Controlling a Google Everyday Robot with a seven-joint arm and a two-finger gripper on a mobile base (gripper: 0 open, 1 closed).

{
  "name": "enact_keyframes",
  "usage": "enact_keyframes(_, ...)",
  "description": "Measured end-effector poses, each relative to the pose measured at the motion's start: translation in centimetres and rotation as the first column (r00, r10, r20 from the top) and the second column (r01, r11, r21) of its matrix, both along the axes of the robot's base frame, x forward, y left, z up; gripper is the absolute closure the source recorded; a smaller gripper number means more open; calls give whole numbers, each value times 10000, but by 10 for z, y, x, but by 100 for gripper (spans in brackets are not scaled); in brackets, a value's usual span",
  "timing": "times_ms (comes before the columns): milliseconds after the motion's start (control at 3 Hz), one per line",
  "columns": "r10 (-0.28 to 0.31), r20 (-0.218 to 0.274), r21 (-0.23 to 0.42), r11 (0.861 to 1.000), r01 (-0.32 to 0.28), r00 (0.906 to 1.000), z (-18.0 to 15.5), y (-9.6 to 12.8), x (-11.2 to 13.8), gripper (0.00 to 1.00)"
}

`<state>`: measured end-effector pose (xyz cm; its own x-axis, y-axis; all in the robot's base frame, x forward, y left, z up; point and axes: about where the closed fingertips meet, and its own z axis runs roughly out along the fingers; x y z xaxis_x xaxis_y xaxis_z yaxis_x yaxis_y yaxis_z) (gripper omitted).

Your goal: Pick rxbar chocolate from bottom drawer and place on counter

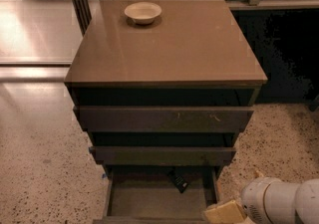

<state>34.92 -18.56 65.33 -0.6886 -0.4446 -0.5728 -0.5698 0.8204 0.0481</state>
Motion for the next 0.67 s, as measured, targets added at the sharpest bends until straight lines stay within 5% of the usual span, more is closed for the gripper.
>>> enact_keyframes(333, -575, -271, 817, 9949, 596, 9980, -61, 19, -3, 0)
enact_keyframes(667, -1113, 37, 1077, 9881, 1102, 9938, -80, 15, 12, 0)
